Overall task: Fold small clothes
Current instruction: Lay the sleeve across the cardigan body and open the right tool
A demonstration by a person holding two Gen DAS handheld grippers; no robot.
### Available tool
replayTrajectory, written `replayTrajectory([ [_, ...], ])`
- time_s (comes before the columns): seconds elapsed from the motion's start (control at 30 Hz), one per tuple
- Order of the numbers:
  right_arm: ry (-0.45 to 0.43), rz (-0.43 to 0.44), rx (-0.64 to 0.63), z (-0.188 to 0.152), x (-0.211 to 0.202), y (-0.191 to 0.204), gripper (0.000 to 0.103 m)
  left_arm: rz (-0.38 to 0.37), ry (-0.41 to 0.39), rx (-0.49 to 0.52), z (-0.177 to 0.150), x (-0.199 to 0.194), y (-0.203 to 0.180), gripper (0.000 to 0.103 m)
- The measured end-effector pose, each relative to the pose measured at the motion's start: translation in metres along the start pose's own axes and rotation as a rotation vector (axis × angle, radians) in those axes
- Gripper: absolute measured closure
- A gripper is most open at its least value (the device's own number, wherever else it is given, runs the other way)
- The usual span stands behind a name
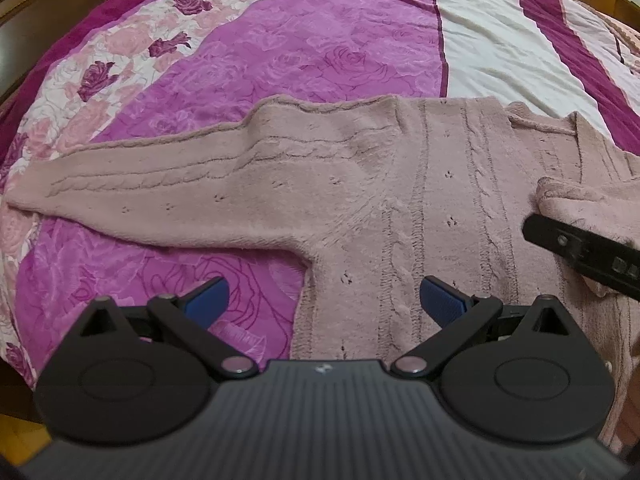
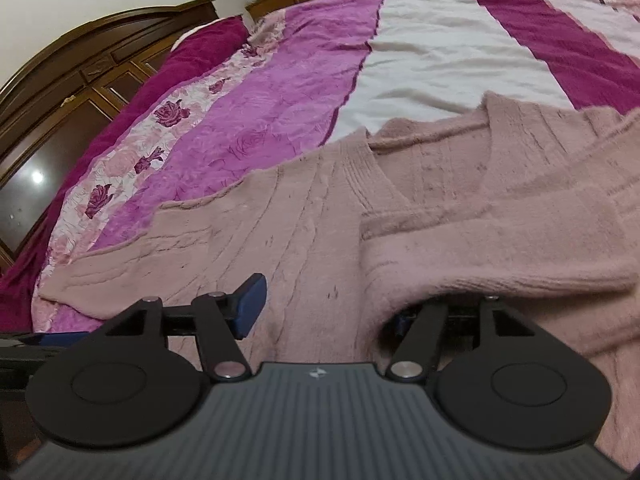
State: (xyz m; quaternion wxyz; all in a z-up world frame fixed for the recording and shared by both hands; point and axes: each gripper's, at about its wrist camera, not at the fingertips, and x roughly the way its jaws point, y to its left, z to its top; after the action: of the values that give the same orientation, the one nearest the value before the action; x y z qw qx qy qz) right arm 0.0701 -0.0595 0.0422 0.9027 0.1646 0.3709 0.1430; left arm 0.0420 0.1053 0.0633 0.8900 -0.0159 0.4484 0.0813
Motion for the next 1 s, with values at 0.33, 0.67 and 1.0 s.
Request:
replayTrajectory([
  [0.33, 0.027, 0.01, -0.029, -0.009, -0.055, -0.01, 0.032, -0.021, -0.006, 0.024, -0.001, -0.004, -0.013, 0.0],
  [0.67, -0.052, -0.096, -0.035, -0.009, -0.114, -0.052, 0.028, -0.124, -0.051, 0.129, -0.003, -0.021, -0.054, 0.0],
  [1.0, -0.1, -0.191, 0.102, -0.006, -0.149, -0.113, 0.027, -0.22, -0.11, 0.292, -0.001, -0.033, -0.128, 0.0],
])
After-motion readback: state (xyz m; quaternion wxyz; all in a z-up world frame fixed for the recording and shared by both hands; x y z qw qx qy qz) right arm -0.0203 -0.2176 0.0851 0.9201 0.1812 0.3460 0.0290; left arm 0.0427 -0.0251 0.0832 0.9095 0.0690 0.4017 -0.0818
